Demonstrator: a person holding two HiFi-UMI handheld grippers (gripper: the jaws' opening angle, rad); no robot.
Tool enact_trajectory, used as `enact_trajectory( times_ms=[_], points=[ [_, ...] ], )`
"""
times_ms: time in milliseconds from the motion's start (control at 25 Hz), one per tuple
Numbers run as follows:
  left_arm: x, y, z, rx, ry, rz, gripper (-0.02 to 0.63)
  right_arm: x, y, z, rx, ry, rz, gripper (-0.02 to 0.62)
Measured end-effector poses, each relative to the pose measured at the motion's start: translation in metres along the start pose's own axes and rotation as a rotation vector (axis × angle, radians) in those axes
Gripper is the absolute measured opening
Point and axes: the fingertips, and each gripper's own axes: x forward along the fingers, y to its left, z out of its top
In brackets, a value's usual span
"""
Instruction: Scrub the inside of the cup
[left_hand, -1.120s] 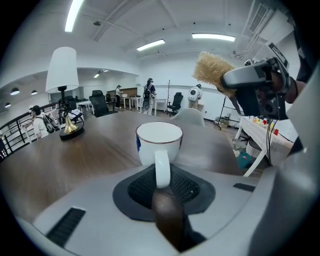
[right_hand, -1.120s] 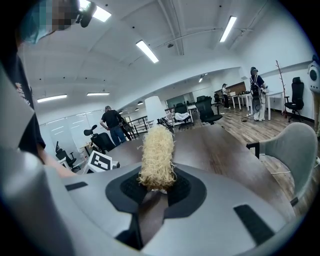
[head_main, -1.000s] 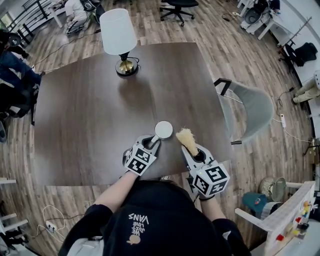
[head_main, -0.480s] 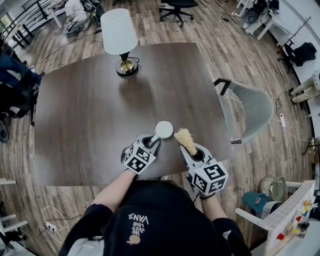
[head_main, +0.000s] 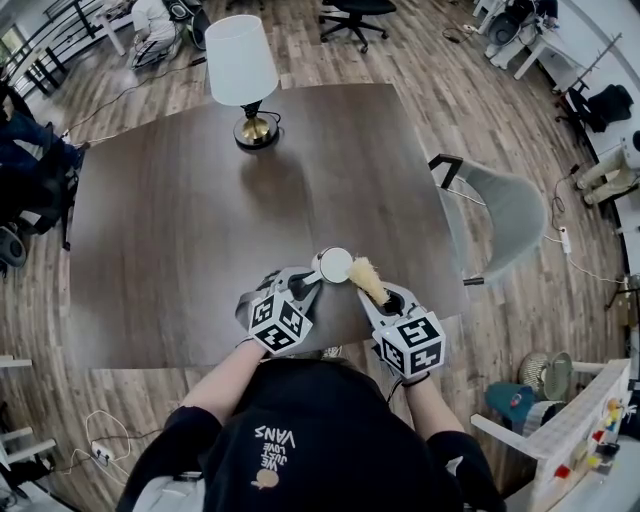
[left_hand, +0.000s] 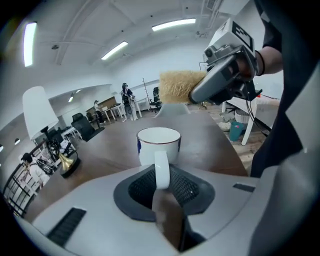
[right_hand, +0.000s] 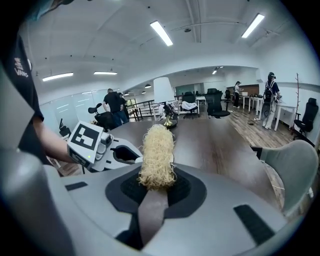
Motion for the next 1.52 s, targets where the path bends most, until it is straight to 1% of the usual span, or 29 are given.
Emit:
enact_trajectory(
  times_ms=[120,240,480,640,880,1120,1360,1520],
  points=[
    [-0.004,-0.003,0.004,0.063,-0.004,0.000,0.071,0.007,0.002,-0.014,-0.030,0.052,0.010,0.074],
    [-0.006,-0.005,0.004,0.084,-0.001,-0.006,0.071,0.013,-0.001,-0.027,-0.055,0.103,0.014,0.074],
    [-0.011,-0.009,0.008,0.150,0.007,-0.008,0.071,0.021,-0.010,-0.036,-0.118,0.182,0.032,0.074],
    [-0.010,-0.011,0.011,0.173,0.013,-0.010,0.071,0.030,-0.012,-0.045,-0.166,0.241,0.057,0.074],
    [-0.009,-0.014,0.013,0.222,0.025,-0.013,0.071,0.044,-0.007,-0.051,-0.228,0.299,0.099,0.074],
    [-0.009,-0.010,0.014,0.208,0.023,-0.017,0.071,0.049,-0.008,-0.046,-0.256,0.333,0.125,0.074],
    [-0.008,-0.014,0.017,0.252,0.032,-0.018,0.071,0.050,-0.019,-0.051,-0.320,0.406,0.102,0.074],
    [-0.007,-0.017,0.021,0.285,0.037,-0.020,0.071,0.047,-0.018,-0.056,-0.406,0.503,0.105,0.074]
  ],
)
